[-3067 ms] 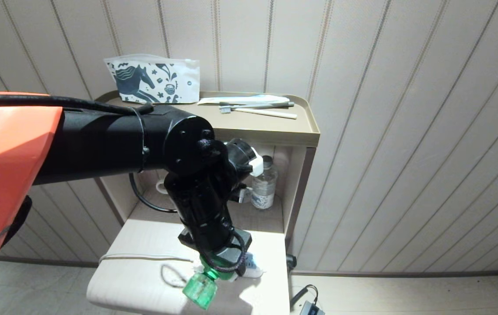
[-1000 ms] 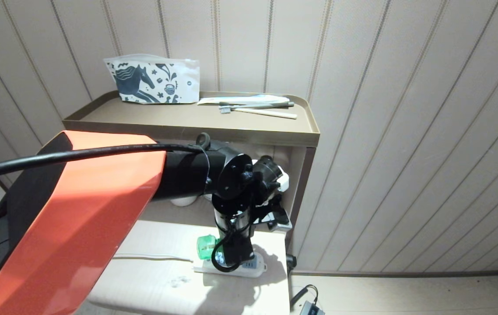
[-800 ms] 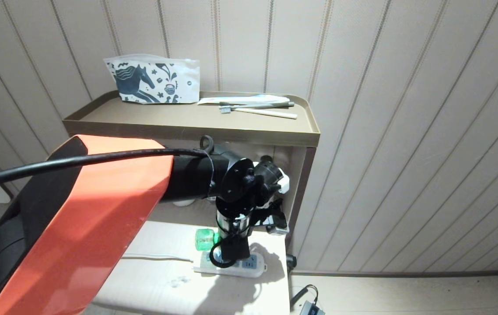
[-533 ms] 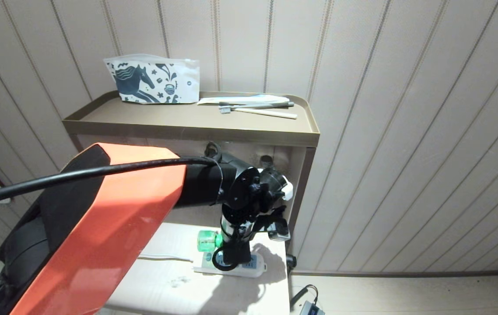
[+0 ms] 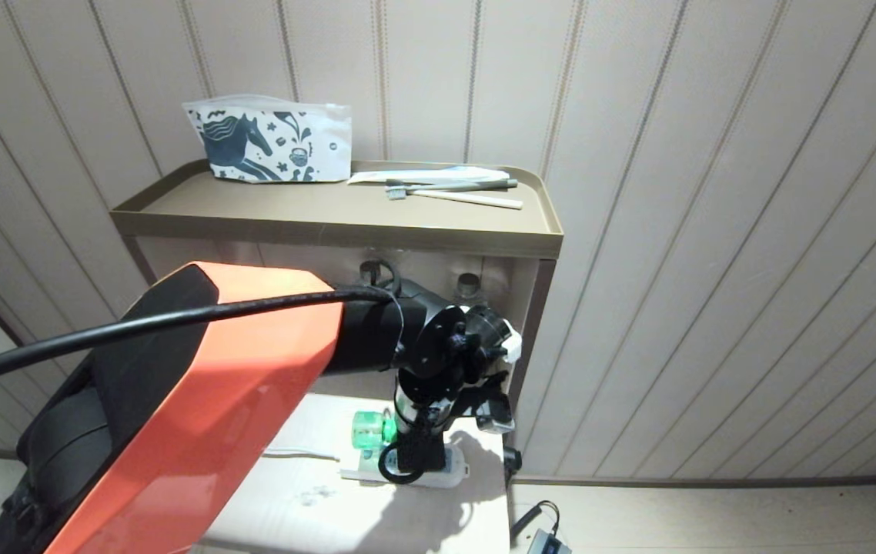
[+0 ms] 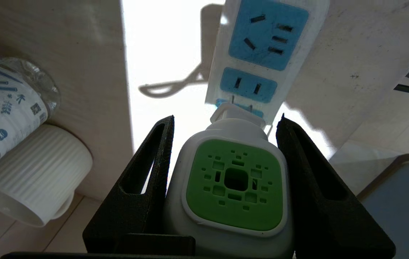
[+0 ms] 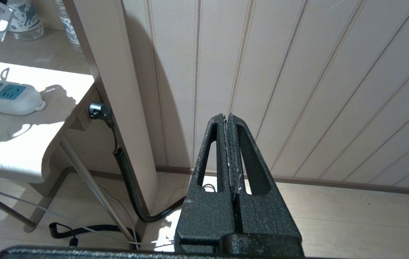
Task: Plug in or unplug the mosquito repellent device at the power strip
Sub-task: Insert the plug into the socket
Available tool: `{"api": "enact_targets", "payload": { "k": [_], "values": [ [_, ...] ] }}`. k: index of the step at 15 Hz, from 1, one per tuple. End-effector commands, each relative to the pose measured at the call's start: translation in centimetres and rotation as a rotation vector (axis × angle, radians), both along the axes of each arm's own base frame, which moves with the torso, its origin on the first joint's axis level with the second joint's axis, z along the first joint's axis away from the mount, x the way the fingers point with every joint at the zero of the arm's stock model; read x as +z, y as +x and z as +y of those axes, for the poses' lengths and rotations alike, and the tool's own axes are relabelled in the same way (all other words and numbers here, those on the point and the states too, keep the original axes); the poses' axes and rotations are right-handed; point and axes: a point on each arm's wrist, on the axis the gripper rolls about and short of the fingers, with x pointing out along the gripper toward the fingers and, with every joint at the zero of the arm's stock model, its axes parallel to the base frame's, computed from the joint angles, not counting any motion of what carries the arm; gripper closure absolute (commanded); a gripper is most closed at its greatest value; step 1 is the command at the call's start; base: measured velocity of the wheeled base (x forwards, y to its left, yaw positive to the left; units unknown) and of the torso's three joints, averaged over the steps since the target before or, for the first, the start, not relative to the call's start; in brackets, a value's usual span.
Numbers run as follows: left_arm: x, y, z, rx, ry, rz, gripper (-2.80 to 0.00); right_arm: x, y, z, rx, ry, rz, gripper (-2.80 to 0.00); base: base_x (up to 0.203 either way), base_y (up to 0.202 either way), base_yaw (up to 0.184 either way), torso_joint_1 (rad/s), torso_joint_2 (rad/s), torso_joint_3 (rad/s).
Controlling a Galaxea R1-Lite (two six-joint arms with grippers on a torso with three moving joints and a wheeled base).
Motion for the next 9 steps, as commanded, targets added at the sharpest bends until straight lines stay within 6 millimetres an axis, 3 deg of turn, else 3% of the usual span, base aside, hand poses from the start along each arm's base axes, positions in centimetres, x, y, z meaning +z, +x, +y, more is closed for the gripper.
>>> {"api": "enact_targets", "payload": {
  "k": [1,9],
  "values": [
    [-0.1,-0.1,-0.1,-0.007,0.008,0.002,0.00,0.0,0.0,0.0,0.001,0.000,0.000,0.00,0.000,0.000,0.000,0.000,0.00,0.000],
    [-1.2,-0.1,-0.5,-0.004,0.022,0.013,0.00,0.0,0.0,0.0,0.001,0.000,0.000,0.00,0.000,0.000,0.000,0.000,0.00,0.000]
  ]
}}
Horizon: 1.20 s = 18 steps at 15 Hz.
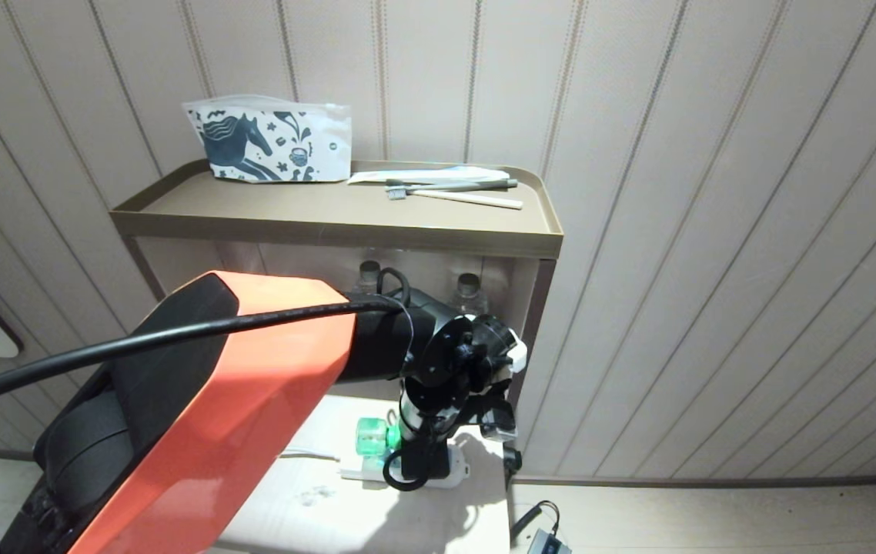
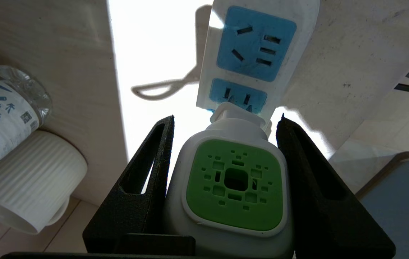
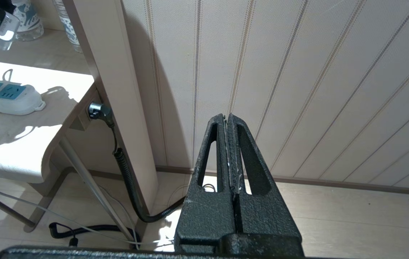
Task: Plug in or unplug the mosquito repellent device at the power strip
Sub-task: Insert the plug into the socket
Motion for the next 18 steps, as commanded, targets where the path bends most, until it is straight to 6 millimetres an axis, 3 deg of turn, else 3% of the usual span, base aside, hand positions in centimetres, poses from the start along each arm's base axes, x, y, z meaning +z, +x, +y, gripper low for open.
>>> {"api": "enact_targets", "payload": {
  "k": [1,18],
  "values": [
    [-0.4,0.1,-0.1,-0.003,0.010,0.004,0.00,0.0,0.0,0.0,0.001,-0.001,0.000,0.00,0.000,0.000,0.000,0.000,0.00,0.000],
    [-2.7,0.8,-0.1,0.095,0.051,-0.024,0.00,0.0,0.0,0.0,0.001,-0.001,0.000,0.00,0.000,0.000,0.000,0.000,0.00,0.000]
  ]
}}
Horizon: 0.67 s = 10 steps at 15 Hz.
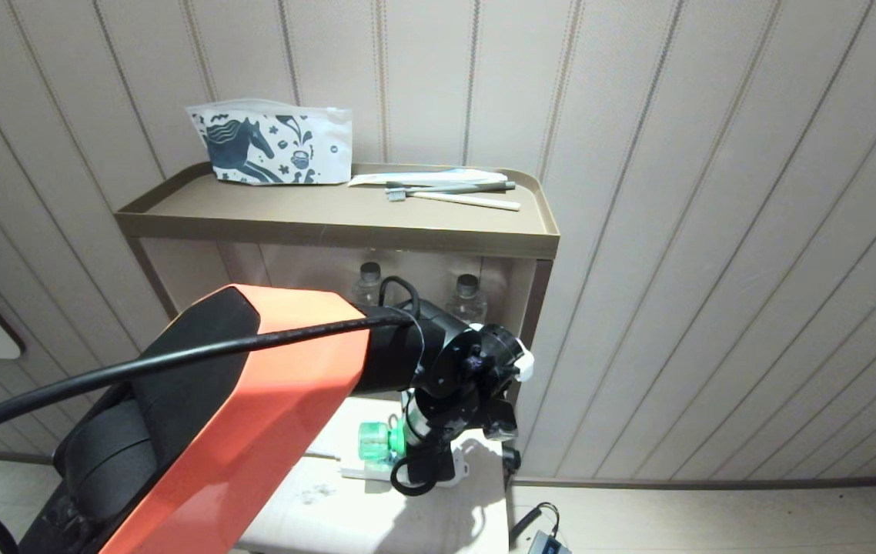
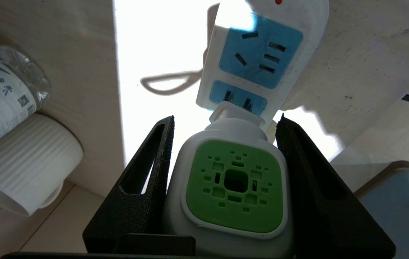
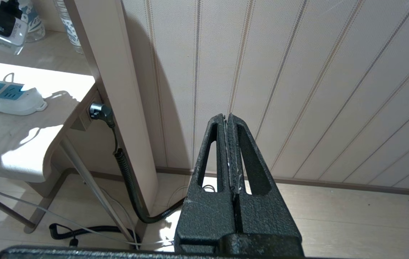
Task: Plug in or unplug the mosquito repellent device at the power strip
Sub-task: Insert the plug into the socket
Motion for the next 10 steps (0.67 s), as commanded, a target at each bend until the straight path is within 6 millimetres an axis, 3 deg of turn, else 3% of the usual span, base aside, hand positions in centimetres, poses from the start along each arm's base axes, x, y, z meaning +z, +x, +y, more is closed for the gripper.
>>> {"api": "enact_targets", "payload": {
  "k": [1,10],
  "values": [
    [-1.07,0.06,-0.05,0.023,0.025,0.007,0.00,0.00,0.00,0.00,0.001,0.000,0.000,0.00,0.000,0.000,0.000,0.000,0.00,0.000],
    [-1.15,-0.28,-0.03,0.058,0.050,-0.009,0.00,0.00,0.00,0.00,0.001,0.000,0.000,0.00,0.000,0.000,0.000,0.000,0.00,0.000]
  ]
}}
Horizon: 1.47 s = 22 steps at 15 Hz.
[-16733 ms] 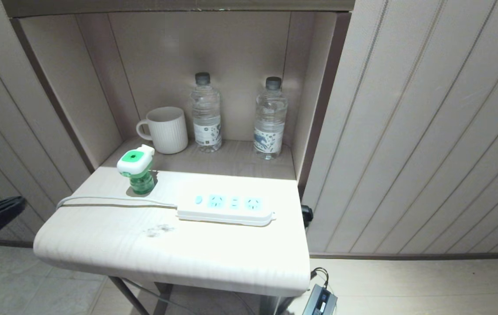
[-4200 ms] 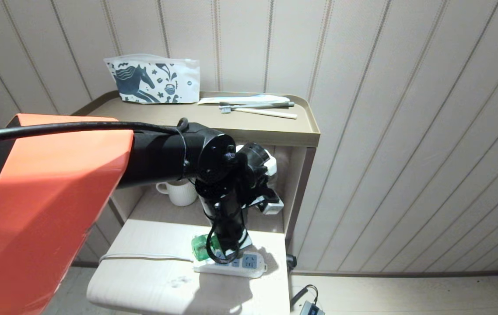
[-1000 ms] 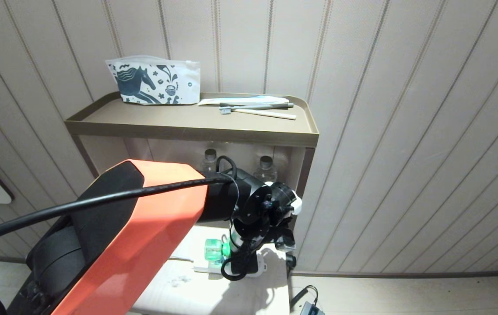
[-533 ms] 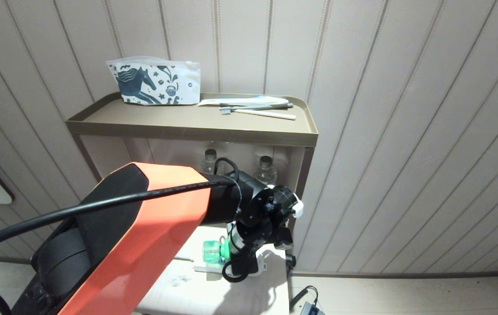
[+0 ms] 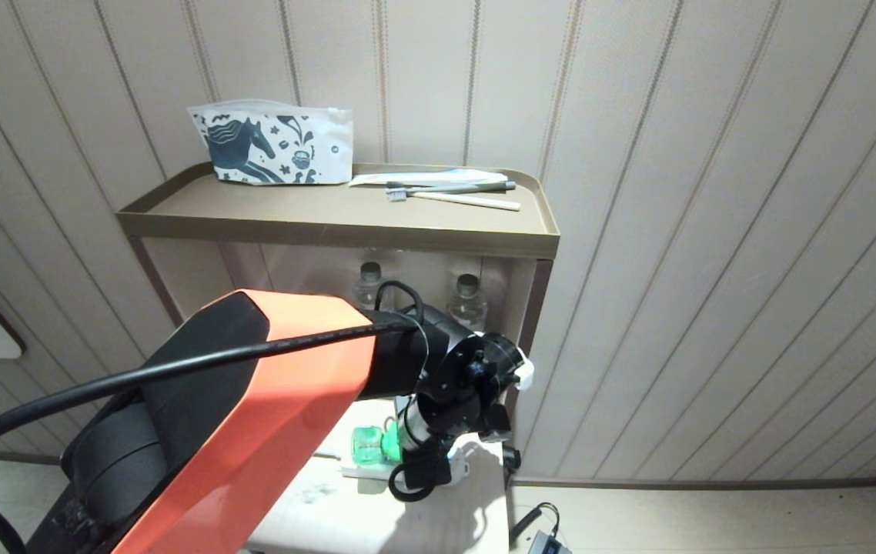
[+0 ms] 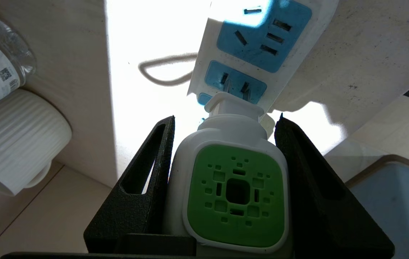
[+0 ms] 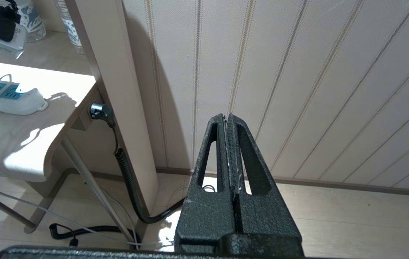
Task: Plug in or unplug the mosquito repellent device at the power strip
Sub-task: Insert the plug into the socket
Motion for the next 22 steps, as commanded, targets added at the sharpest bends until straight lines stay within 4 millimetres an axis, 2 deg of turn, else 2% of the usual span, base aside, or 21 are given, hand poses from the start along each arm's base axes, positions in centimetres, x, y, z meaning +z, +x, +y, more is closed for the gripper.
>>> {"api": "enact_targets", "payload": {
  "k": [1,8,22],
  "values": [
    [-0.35,-0.04,-0.09,-0.001,0.020,-0.008,0.00,0.00,0.00,0.00,0.001,-0.001,0.001,0.00,0.000,0.000,0.000,0.000,0.00,0.000],
    [-0.16,-0.61,-0.77,-0.018,0.006,-0.025,0.00,0.00,0.00,0.00,0.001,-0.001,0.001,0.00,0.000,0.000,0.000,0.000,0.00,0.000],
    [0.27,-1.04,-0.83,-0.020,0.040,-0.058,0.00,0.00,0.00,0.00,0.001,-0.001,0.001,0.00,0.000,0.000,0.000,0.000,0.00,0.000]
  ]
}}
